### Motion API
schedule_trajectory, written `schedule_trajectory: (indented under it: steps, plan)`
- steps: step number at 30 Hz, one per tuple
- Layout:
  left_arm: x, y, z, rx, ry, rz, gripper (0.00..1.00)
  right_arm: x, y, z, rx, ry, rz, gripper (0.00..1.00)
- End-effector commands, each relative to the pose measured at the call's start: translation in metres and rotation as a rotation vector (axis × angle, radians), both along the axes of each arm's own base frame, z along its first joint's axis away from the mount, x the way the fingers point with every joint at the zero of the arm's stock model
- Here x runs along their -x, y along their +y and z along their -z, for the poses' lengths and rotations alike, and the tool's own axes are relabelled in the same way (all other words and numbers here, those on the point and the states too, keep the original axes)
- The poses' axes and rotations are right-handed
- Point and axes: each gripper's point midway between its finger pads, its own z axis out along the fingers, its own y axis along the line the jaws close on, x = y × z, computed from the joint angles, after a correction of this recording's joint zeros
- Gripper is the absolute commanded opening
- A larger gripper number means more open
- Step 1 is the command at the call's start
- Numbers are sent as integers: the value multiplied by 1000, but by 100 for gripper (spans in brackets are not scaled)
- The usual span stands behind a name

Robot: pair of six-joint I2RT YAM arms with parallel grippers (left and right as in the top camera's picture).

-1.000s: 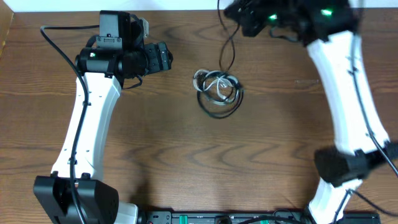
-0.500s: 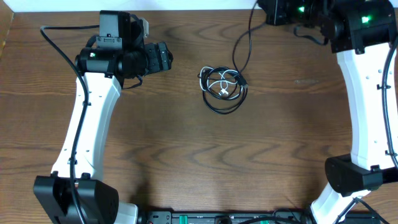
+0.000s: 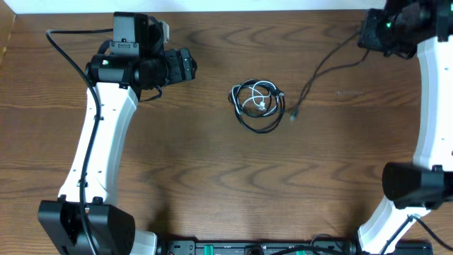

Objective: Untangle cables

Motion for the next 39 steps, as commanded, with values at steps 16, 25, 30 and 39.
schedule_trajectory:
  steps: [16, 25, 30, 39]
  plan:
    - [-1, -1, 4, 12, 14, 0, 87, -21, 10, 126, -23, 264, -327, 92]
    - [-2, -1, 4, 11, 13, 0, 87, 32, 104, 125, -105, 283, -945, 90]
    - [-2, -1, 4, 11, 13, 0, 87, 61, 127, 151, -125, 394, -1094, 87]
    - [-2, 0, 4, -4, 6, 11, 87, 107, 141, 199, -185, 548, -1233, 90]
